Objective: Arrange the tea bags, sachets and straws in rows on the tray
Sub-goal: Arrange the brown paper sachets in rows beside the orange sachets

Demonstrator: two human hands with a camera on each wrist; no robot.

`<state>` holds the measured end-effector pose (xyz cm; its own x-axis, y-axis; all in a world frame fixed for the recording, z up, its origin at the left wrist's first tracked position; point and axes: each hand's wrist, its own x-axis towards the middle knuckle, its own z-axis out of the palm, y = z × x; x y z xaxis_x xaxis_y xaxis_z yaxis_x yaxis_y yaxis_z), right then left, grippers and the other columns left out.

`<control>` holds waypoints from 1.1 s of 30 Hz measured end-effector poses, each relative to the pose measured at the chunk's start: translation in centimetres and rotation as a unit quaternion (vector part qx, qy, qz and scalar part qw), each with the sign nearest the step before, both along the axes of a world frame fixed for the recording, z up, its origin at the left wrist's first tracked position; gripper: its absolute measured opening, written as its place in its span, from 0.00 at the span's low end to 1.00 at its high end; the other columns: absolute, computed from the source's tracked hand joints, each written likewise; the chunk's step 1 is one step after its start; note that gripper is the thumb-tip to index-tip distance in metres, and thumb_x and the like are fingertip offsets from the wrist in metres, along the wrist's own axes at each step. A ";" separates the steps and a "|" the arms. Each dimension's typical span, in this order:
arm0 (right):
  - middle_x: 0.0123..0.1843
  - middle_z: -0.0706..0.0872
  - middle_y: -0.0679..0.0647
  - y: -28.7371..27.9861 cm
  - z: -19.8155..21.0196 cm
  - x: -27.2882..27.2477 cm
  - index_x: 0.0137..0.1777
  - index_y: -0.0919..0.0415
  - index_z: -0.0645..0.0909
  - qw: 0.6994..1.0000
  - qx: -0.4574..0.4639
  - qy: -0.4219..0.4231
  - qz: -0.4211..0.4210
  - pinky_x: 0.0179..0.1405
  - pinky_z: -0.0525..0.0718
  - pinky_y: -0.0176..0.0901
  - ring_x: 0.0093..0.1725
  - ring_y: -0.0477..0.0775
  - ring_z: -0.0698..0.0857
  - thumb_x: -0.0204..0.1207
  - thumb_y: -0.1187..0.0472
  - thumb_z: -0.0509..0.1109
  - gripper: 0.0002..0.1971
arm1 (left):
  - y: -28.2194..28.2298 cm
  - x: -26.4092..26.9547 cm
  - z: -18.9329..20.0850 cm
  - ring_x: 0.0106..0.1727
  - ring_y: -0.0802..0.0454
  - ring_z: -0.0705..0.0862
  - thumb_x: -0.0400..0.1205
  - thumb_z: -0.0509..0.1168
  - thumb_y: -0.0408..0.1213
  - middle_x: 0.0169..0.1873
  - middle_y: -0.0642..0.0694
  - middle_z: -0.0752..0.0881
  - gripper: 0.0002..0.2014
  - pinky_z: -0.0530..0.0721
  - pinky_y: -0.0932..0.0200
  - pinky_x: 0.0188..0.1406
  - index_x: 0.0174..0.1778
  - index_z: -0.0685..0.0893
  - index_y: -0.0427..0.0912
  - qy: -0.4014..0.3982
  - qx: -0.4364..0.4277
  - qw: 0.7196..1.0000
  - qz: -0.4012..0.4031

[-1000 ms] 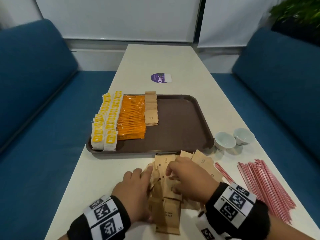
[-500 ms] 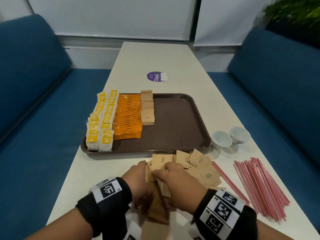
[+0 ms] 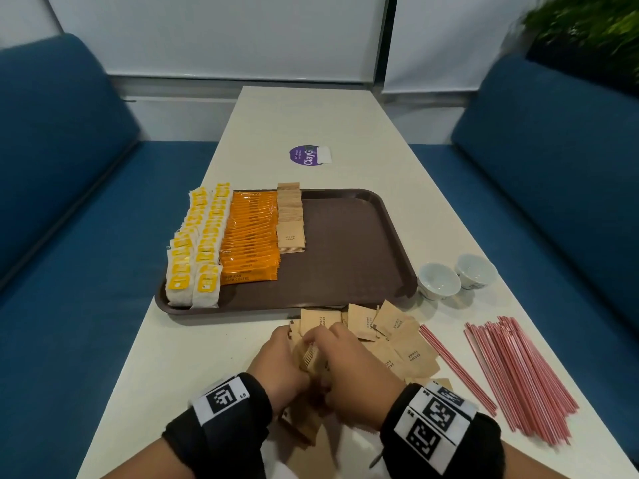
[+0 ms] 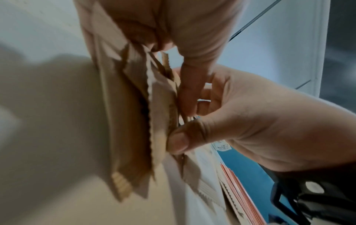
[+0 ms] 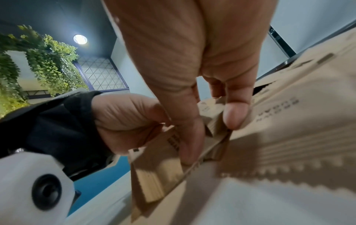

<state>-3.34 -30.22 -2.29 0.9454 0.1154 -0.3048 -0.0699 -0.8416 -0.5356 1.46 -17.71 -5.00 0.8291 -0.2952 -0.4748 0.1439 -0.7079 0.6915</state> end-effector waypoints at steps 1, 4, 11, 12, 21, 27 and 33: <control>0.64 0.67 0.48 0.0 -0.1 0.0 0.69 0.46 0.66 1.000 0.008 0.001 -0.002 0.49 0.78 0.41 0.58 0.52 0.75 0.67 0.72 0.74 0.34 | -0.1 0.1 0.0 0.53 0.50 0.82 0.71 0.72 0.29 0.54 0.47 0.83 0.31 0.81 0.61 0.44 0.69 0.68 0.42 0.003 0.002 1.000 -0.001; 0.63 0.68 0.47 0.0 -0.4 0.0 0.66 0.45 0.67 1.000 0.028 0.001 -0.014 0.51 0.83 0.45 0.57 0.52 0.76 0.66 0.72 0.74 0.34 | -0.1 0.4 0.1 0.45 0.54 0.81 0.73 0.69 0.28 0.45 0.49 0.82 0.19 0.75 0.67 0.33 0.57 0.72 0.44 -0.002 0.001 1.000 -0.007; 0.63 0.68 0.46 0.0 -1.1 -0.3 0.65 0.44 0.65 0.999 0.040 -0.010 -0.035 0.54 0.84 0.51 0.58 0.52 0.74 0.65 0.68 0.75 0.33 | -0.9 0.4 0.3 0.43 0.54 0.79 0.75 0.66 0.29 0.42 0.50 0.79 0.11 0.73 0.66 0.38 0.47 0.73 0.45 -0.064 0.050 0.994 -0.072; 0.63 0.67 0.46 0.0 -1.2 -0.3 0.65 0.44 0.65 0.998 0.043 -0.011 -0.035 0.54 0.84 0.51 0.59 0.52 0.74 0.65 0.67 0.76 0.33 | -1.0 0.4 0.4 0.44 0.53 0.79 0.75 0.66 0.30 0.42 0.51 0.79 0.11 0.73 0.65 0.40 0.47 0.73 0.46 -0.072 0.054 0.993 -0.074; 0.63 0.68 0.46 -0.4 -1.0 -0.4 0.71 0.44 0.67 0.992 0.102 -0.056 -0.037 0.55 0.74 0.34 0.62 0.49 0.74 0.68 0.65 0.74 0.33 | -0.1 1.0 -0.2 0.43 0.44 0.85 0.71 0.64 0.20 0.40 0.41 0.86 0.13 0.84 0.53 0.39 0.43 0.78 0.44 0.002 -0.084 0.996 -0.011; 0.69 0.67 0.43 -1.6 0.8 0.1 0.75 0.41 0.64 0.988 0.109 -0.095 -0.059 0.67 0.74 0.37 0.69 0.43 0.69 0.69 0.64 0.74 0.37 | 1.8 1.5 0.4 0.40 0.46 0.89 0.61 0.74 0.22 0.36 0.43 0.91 0.21 0.86 0.51 0.39 0.49 0.83 0.39 0.066 -0.253 0.964 0.051; 0.60 0.75 0.42 -3.1 2.3 0.8 0.67 0.43 0.73 0.987 0.126 -0.035 -0.096 0.50 0.83 0.35 0.54 0.40 0.79 0.71 0.54 0.76 0.25 | 3.9 2.4 0.8 0.44 0.39 0.89 0.61 0.75 0.27 0.46 0.34 0.90 0.27 0.85 0.47 0.42 0.57 0.80 0.34 0.132 -0.317 0.936 0.082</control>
